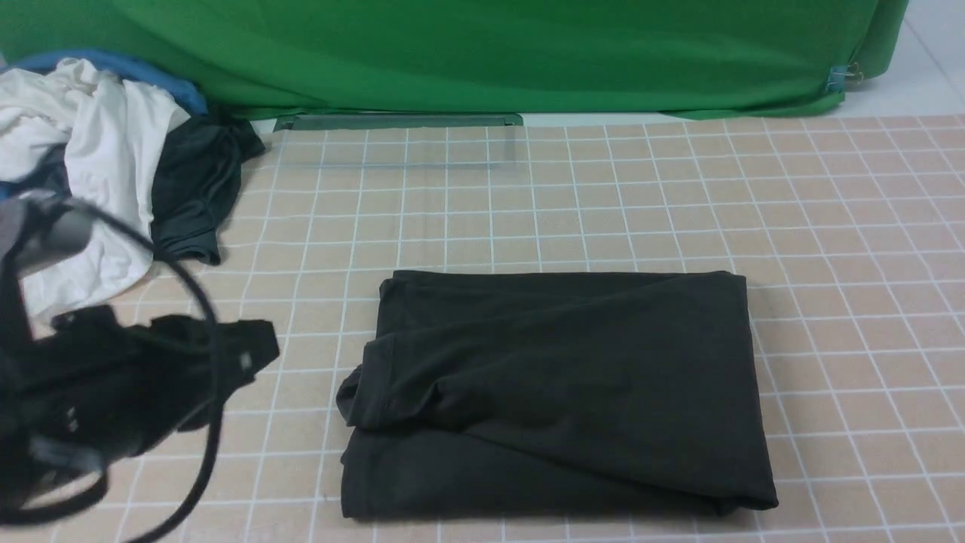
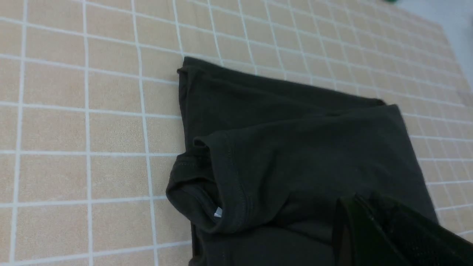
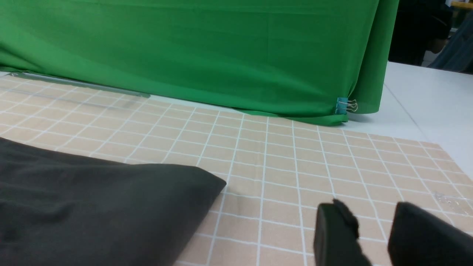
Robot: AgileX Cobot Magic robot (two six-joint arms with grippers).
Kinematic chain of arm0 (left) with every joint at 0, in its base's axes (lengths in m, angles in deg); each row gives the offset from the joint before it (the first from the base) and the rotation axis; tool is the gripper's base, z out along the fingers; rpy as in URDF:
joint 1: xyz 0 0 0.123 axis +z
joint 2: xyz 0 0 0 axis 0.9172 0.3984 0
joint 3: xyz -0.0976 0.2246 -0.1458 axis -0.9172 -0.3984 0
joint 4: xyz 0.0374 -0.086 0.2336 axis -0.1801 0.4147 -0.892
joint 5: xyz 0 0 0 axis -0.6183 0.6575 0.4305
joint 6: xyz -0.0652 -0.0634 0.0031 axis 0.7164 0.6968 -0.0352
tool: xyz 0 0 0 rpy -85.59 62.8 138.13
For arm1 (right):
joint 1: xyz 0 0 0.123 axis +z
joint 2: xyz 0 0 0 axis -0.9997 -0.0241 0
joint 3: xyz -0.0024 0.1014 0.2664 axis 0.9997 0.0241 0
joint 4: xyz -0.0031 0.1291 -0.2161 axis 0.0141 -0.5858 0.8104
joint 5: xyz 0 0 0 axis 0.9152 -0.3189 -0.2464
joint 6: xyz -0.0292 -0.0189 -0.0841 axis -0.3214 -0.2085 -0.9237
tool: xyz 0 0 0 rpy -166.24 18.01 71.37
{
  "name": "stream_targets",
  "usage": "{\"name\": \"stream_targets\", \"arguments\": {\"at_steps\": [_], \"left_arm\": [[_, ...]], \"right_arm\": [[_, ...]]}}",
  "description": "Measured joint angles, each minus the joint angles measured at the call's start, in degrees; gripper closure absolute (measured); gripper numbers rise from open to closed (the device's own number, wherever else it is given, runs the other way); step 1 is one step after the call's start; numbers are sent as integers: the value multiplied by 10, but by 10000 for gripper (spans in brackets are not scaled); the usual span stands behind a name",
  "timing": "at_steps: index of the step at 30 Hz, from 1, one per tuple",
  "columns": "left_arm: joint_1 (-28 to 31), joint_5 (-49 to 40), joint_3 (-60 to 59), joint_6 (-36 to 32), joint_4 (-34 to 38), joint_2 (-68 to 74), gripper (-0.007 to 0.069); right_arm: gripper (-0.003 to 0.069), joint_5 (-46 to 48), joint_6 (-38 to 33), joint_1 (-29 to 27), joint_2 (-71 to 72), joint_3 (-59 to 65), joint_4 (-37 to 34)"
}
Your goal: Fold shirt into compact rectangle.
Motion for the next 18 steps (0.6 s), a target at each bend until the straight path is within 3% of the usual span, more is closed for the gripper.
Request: {"name": "stream_targets", "arguments": {"at_steps": [9,18], "left_arm": [[0,16,-31,-5,10,-167,610],[0,22,-31,-11,6,-182,608]], "right_arm": [[414,0,0,0,0,0,0],[413,0,0,0,0,0,0]]}}
